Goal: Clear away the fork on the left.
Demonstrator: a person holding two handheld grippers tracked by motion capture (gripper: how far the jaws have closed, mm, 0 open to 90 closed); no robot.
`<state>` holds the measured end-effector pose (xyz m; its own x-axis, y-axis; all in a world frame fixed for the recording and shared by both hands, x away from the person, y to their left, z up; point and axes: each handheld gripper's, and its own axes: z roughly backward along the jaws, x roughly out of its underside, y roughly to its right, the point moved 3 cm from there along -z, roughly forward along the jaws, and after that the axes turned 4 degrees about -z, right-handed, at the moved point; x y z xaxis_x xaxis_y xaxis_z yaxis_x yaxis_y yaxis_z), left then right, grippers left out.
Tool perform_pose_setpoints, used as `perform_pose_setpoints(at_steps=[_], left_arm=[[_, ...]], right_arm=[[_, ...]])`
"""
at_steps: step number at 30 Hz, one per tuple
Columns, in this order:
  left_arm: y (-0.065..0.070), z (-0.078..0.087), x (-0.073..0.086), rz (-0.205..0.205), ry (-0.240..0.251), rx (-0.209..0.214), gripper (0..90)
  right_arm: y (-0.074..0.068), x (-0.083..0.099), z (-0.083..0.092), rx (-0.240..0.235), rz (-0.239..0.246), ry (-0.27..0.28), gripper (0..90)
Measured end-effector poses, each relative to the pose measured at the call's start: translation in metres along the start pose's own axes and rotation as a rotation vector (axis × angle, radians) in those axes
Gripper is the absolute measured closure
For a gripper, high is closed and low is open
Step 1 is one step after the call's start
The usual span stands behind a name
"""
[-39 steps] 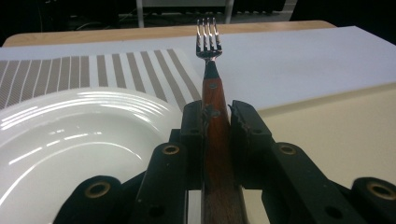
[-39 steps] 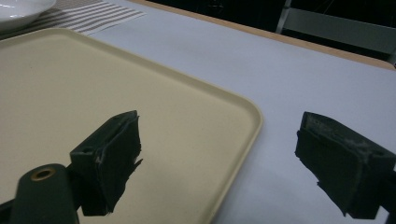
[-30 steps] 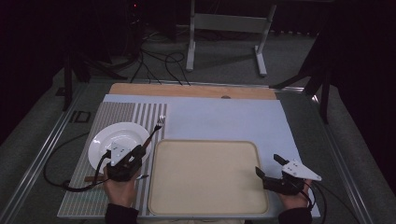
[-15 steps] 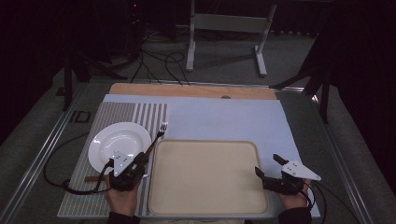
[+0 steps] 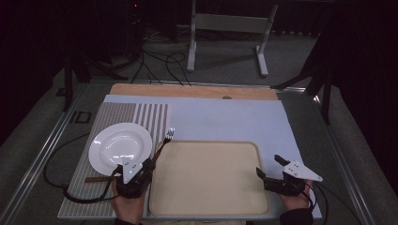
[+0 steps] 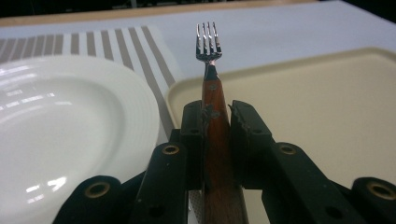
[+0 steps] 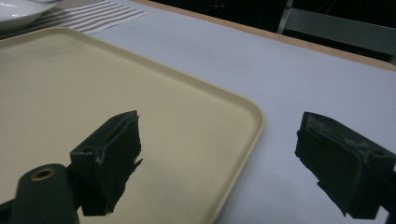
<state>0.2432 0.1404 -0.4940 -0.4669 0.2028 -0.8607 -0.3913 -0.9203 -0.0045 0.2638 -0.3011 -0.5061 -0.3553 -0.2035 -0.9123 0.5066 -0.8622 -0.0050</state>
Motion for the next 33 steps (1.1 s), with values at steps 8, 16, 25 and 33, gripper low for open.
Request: perform_pose_setpoints(at_steps=[8,16,25,33], left_arm=[[0.008,-0.001,0.014,0.009,-0.049,0.01,76.7],[0.018,-0.002,0.03,0.024,-0.098,0.011,76.3],[0.022,-0.004,0.036,0.038,-0.117,0.066,68.7],[0.01,0.001,0.018,0.035,-0.033,0.148,48.7]], right_arm=[[0.0,0.0,0.0,-0.001,0.003,-0.002,13.7],[0.0,0.0,-0.001,-0.001,0.004,-0.004,13.7],[-0.001,0.0,-0.001,-0.001,0.006,-0.005,13.6],[0.0,0.0,-0.001,-0.001,0.006,-0.006,13.6]])
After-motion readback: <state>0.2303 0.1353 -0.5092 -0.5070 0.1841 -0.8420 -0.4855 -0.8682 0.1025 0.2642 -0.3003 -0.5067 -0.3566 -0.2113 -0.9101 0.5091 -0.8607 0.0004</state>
